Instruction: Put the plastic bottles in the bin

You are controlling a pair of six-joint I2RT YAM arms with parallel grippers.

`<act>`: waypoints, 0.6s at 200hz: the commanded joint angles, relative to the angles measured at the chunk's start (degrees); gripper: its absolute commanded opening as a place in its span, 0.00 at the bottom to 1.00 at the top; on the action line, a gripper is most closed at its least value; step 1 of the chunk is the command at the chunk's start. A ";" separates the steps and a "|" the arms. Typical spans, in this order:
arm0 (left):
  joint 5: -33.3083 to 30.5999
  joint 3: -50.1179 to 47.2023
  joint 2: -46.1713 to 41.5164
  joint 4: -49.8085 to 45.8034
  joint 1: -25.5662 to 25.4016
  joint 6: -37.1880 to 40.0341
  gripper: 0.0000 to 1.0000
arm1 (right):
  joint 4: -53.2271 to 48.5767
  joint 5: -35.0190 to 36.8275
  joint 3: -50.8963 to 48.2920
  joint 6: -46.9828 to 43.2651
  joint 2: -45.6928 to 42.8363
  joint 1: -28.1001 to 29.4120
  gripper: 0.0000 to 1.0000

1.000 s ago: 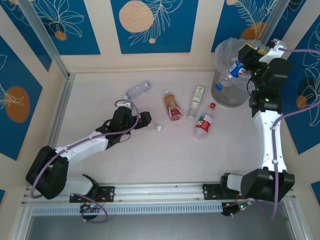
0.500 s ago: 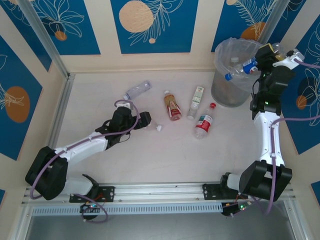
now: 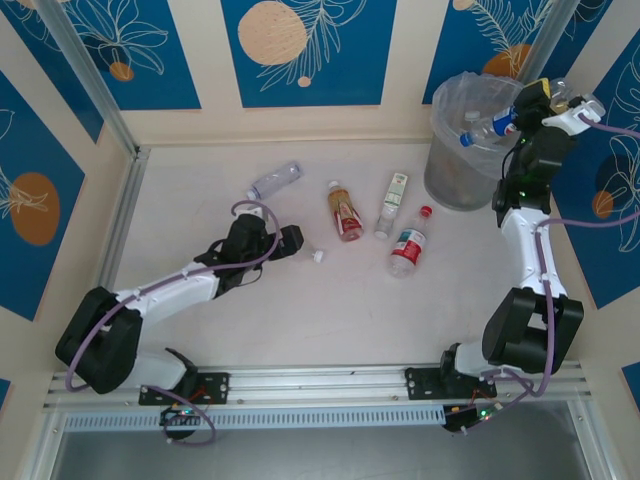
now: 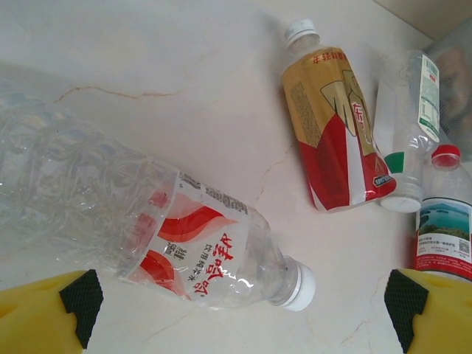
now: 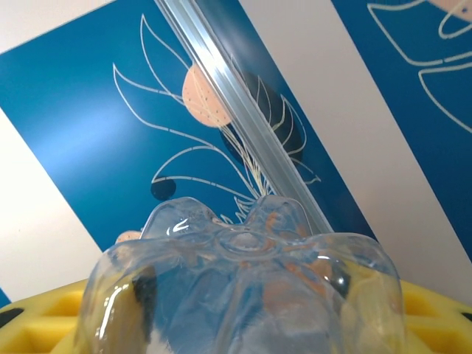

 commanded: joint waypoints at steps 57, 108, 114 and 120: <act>1.98 1.83 2.12 2.19 0.58 -1.35 0.99 | 3.85 4.64 2.74 8.87 1.14 -0.92 0.50; 2.09 1.14 1.86 1.51 0.49 -1.35 0.99 | 19.38 8.64 1.37 -18.11 5.50 5.53 0.54; 1.92 1.13 1.79 1.22 0.58 -1.35 1.00 | 20.32 8.33 1.79 -20.24 6.15 6.09 0.55; 1.74 1.06 1.71 1.02 0.54 -1.34 1.00 | 20.75 8.15 2.28 -22.74 6.87 6.76 0.55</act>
